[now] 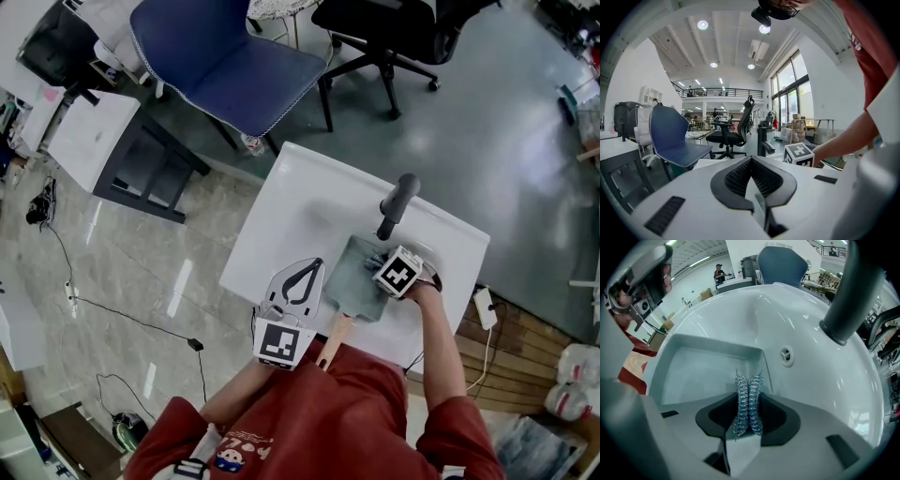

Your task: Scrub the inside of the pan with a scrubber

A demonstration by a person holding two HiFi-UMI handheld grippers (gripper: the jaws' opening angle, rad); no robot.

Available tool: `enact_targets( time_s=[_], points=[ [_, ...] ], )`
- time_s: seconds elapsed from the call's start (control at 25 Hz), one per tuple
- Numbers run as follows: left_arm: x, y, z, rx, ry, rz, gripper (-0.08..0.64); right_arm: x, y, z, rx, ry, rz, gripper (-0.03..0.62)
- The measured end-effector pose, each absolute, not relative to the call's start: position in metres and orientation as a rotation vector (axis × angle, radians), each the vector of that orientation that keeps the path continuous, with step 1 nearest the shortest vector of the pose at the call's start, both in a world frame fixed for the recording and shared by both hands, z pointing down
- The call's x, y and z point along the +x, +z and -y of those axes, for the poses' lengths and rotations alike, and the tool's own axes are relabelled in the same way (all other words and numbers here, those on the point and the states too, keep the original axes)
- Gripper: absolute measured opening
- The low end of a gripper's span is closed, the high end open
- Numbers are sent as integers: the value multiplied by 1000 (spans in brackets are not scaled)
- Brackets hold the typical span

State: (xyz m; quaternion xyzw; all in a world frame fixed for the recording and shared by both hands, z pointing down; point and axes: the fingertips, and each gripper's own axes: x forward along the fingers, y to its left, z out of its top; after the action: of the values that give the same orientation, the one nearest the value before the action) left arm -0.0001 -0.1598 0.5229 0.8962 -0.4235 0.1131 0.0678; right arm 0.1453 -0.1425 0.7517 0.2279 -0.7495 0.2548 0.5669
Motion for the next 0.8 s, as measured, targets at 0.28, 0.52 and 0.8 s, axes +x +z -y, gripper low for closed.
enact_targets(
  time_s=[0.28,0.52,0.8],
  points=[
    [2,520,161,2733,337,1284,12,145,753,144,567,563,1766,157],
    [2,515,158,2767,336,1286,12,140,751,143,615,488,1751,158],
    [7,513,156,2773,326,1259,12,143,749,143,703,448,1753,158]
  ],
)
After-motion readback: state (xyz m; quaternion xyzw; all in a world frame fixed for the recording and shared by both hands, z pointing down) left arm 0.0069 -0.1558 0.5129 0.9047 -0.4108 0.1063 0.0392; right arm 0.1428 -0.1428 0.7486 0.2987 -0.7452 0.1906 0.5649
